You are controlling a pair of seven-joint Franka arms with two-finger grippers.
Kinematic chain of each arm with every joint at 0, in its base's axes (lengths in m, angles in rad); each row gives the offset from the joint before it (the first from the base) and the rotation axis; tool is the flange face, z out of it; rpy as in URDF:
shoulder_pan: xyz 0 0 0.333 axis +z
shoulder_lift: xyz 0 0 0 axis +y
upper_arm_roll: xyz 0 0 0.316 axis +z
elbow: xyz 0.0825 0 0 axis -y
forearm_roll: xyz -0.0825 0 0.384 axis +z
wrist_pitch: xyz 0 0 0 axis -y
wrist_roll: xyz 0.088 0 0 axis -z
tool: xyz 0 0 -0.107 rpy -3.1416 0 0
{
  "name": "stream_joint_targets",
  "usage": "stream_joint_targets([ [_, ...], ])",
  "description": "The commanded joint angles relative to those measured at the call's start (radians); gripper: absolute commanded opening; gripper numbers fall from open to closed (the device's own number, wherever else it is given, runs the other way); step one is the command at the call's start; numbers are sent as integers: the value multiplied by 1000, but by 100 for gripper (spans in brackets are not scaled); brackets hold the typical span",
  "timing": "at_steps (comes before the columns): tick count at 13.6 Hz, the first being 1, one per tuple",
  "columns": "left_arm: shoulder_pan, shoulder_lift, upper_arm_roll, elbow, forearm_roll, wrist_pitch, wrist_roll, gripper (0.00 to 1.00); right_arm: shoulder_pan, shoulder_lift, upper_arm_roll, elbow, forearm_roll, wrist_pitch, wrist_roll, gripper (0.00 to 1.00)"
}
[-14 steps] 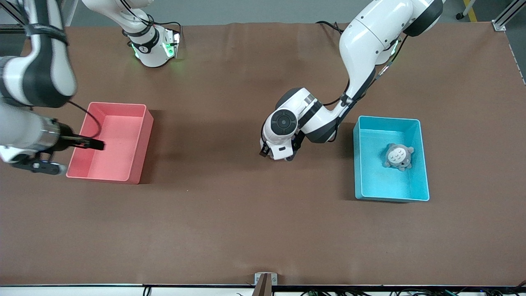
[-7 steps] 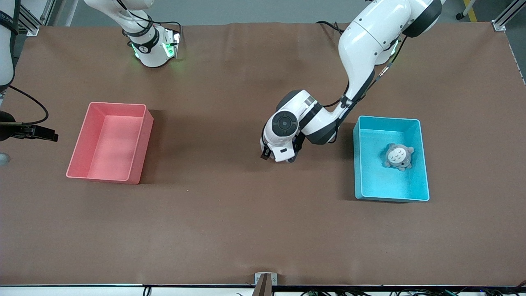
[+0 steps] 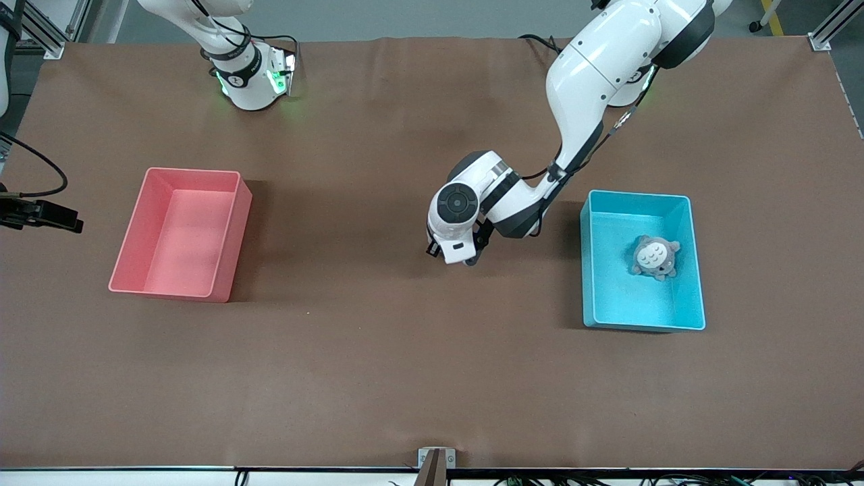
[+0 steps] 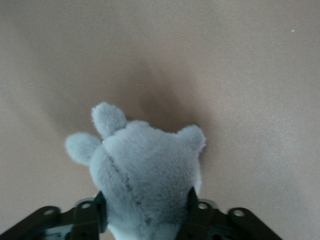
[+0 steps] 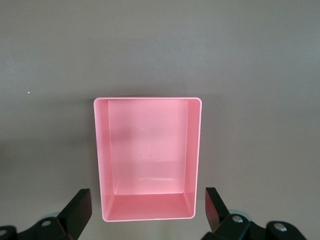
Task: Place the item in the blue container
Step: 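Lower the held plush into the blue box with the left gripper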
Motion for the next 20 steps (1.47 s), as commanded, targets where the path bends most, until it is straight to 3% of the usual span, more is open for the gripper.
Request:
stream_joint_targets([
  [1, -15, 7, 12, 6, 50, 13, 5, 0, 1, -1, 5, 8, -15, -10, -2, 100],
  [5, 5, -67, 9, 9, 224, -22, 62, 0, 3, -1, 6, 6, 22, -23, -4, 100],
  [7, 29, -93, 9, 32, 233, -47, 164, 0, 3, -1, 8, 2, 22, -75, -2, 100],
  [12, 160, -229, -12, 47, 211, -134, 468, 0, 5, -8, 5, -3, 60, -107, -1, 100],
  [16, 258, -307, -20, 46, 128, -180, 749, 0, 8, -26, 6, -17, 65, -147, -2, 100],
  [20, 329, -370, -20, 44, 75, -300, 999, 0, 8, -112, 6, -76, 63, -133, -5, 100],
])
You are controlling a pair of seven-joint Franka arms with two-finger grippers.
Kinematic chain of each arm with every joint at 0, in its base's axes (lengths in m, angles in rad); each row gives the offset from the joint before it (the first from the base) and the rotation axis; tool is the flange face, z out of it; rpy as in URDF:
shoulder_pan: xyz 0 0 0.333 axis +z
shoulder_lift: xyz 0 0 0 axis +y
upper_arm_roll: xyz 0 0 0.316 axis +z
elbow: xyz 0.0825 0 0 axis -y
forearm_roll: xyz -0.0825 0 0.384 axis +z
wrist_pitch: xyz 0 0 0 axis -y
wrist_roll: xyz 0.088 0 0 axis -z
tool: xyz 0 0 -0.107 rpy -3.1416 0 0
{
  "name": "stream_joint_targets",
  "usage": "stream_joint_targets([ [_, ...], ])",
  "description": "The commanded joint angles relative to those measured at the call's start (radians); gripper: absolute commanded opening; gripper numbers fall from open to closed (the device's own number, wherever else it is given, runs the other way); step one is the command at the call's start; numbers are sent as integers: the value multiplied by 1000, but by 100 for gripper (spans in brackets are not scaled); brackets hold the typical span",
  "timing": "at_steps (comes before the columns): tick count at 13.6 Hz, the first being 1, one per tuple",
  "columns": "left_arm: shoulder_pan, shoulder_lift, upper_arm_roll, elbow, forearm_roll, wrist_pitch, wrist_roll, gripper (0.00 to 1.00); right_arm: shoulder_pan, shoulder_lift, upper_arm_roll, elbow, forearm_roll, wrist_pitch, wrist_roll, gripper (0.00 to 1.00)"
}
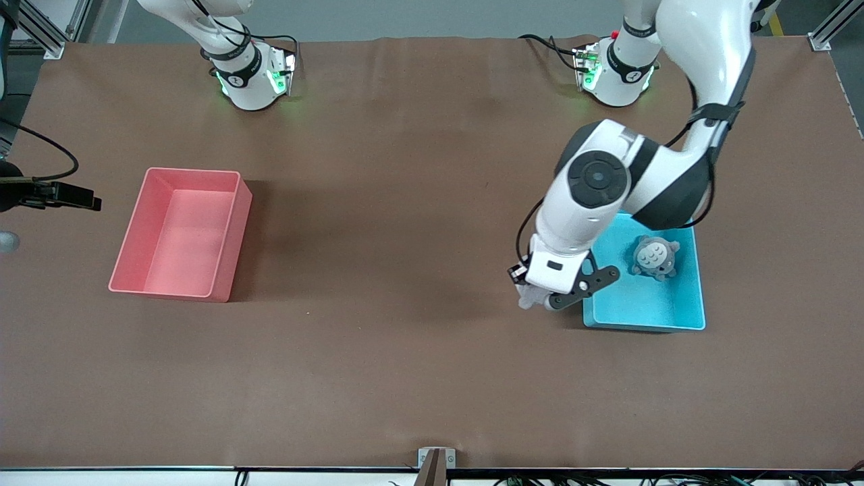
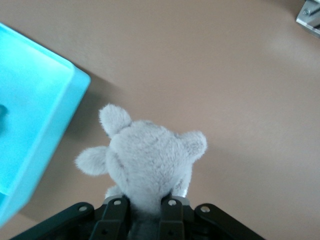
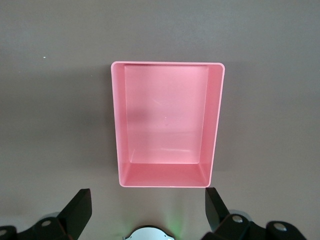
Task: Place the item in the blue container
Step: 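Lower the held plush into the blue box with the left gripper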
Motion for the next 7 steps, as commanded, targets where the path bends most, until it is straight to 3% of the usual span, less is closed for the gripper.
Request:
stream_joint_targets([
  [1, 47, -60, -9, -22, -33, -86, 138, 0, 2, -102, -2, -74, 12, 5, -7, 100],
  [7, 139, -114, -9, -44, -33, -297, 363, 0, 1, -237, -2, -155, -3, 14, -16, 100],
])
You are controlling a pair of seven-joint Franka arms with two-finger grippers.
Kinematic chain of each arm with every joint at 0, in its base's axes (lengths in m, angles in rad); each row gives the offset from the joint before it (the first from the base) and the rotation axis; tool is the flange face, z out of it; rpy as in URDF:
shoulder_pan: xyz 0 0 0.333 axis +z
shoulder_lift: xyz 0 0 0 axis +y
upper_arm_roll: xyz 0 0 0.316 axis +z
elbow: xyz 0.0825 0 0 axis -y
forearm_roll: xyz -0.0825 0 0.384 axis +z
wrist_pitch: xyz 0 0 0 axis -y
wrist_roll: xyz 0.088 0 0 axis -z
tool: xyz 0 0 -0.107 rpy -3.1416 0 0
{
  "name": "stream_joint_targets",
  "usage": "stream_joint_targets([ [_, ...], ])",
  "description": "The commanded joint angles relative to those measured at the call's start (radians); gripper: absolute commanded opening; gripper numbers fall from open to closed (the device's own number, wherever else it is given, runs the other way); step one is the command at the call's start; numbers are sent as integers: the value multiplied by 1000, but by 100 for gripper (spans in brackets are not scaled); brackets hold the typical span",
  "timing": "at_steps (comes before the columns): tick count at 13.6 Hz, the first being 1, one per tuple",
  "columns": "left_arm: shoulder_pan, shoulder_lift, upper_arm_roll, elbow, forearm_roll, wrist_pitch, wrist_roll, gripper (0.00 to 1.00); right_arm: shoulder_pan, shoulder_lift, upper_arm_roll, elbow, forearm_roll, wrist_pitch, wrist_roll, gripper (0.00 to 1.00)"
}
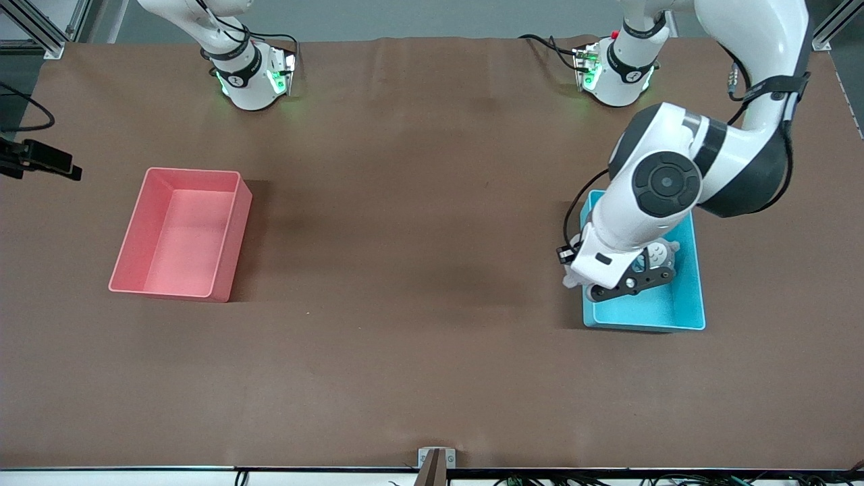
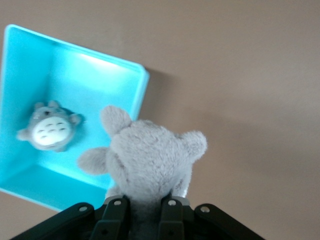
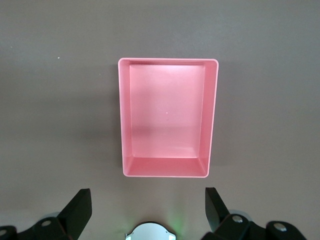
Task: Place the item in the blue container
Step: 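Lower the held plush into the blue box with the left gripper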
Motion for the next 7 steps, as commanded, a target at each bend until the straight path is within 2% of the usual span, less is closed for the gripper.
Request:
stream_joint_targets([
  [1, 61, -43, -8, -57, -18, -53, 83, 0, 3, -88, 0, -81, -2, 21, -15, 100],
  [7, 193, -85, -8, -229, -15, -40, 167, 0, 4, -145, 2, -84, -2, 21, -18, 100],
])
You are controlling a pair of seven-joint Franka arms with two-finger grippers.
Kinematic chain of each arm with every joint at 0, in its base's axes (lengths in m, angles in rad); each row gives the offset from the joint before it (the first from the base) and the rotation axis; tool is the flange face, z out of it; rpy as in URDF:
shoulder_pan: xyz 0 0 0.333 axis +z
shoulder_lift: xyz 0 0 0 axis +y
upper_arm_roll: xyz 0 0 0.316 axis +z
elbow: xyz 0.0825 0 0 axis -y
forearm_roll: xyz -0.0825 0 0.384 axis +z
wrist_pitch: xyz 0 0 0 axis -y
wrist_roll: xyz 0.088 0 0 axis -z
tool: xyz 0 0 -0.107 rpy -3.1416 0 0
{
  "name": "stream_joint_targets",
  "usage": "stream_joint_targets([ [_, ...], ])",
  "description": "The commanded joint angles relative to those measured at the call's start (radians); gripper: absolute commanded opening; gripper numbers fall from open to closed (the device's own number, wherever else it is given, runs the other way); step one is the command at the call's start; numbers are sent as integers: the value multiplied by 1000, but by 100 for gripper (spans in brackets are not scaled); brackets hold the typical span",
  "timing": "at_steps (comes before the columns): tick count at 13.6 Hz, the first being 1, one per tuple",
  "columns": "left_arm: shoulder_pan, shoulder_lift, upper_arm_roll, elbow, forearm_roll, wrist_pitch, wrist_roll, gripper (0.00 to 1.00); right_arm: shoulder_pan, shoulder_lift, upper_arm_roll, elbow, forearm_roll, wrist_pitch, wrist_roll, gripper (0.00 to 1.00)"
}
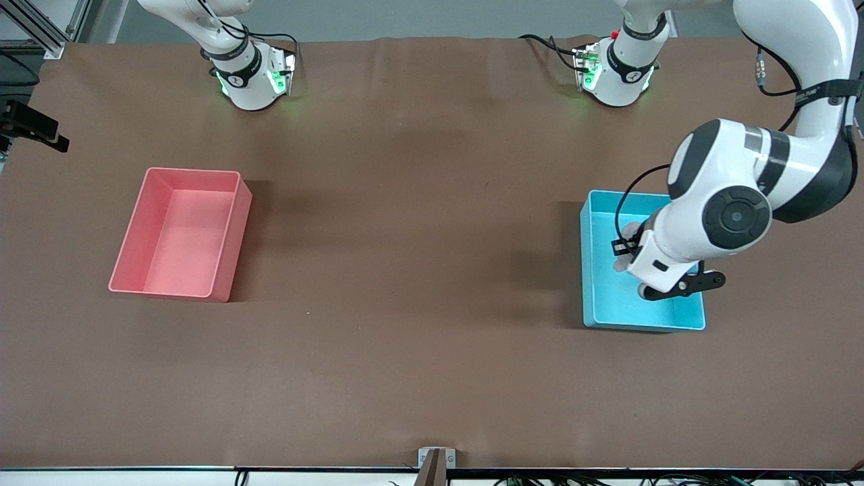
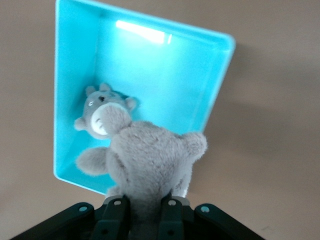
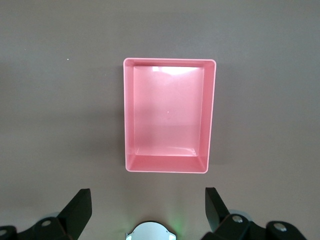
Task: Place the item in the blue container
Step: 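Lower the held plush into the blue box with the left gripper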
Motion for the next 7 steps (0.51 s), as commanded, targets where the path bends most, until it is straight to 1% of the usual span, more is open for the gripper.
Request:
stream_joint_targets([
  [1, 40, -35, -6, -104, -15, 17, 15, 0, 4, -47, 1, -38, -4, 18, -13, 100],
  [4, 57, -26, -6, -155, -11, 58, 13, 0, 4, -46, 8, -33, -16, 21, -36, 100],
  [6, 79, 14, 2, -159, 2, 101, 15, 1, 4, -41, 10, -25, -18, 23, -36, 100],
  [7, 102, 44, 0, -149, 2, 130, 13, 9, 4, -41, 10, -21, -19, 21, -37, 100],
])
